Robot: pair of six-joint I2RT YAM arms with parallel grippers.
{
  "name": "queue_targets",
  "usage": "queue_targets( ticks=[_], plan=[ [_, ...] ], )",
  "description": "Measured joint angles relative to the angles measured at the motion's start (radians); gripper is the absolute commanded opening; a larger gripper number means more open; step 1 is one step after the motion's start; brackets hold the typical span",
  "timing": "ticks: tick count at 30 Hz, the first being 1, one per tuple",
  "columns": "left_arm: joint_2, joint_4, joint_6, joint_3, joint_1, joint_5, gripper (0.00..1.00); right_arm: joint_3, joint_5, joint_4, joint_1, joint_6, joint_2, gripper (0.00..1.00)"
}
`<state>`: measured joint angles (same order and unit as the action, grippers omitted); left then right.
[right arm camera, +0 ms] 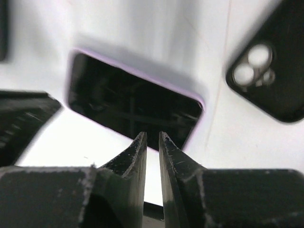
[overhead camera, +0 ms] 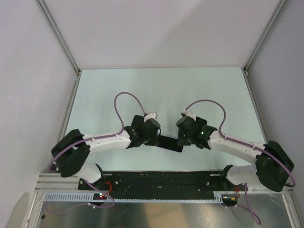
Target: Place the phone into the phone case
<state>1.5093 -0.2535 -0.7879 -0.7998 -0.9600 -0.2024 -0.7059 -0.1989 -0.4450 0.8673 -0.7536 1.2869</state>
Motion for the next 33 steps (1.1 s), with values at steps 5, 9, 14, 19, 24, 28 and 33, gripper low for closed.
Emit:
queue_targets(
  ticks=[5,9,14,19,24,28,33],
  plan=[
    [-0.101,-0.008,0.003,0.003,-0.004,0.000,0.25,-0.136,0.053,0.021,-0.095,0.066,0.001,0.22],
    [-0.145,-0.011,-0.002,0.022,-0.034,0.004,0.19,-0.166,0.084,0.051,-0.149,0.116,0.080,0.22],
    [-0.136,-0.026,-0.036,0.037,-0.107,0.010,0.09,-0.166,0.130,0.056,-0.172,0.162,0.212,0.21],
    [-0.073,-0.025,-0.072,0.037,-0.157,0.019,0.05,-0.174,0.143,0.057,-0.178,0.183,0.272,0.19],
    [-0.009,-0.025,-0.094,0.033,-0.166,0.022,0.03,-0.175,0.136,0.057,-0.170,0.185,0.294,0.18],
    [0.035,-0.016,-0.103,0.021,-0.162,0.022,0.02,-0.153,0.132,0.079,-0.161,0.177,0.291,0.18],
    [0.068,0.000,-0.103,0.007,-0.128,0.023,0.01,-0.087,0.128,0.120,-0.153,0.151,0.254,0.16]
  ],
)
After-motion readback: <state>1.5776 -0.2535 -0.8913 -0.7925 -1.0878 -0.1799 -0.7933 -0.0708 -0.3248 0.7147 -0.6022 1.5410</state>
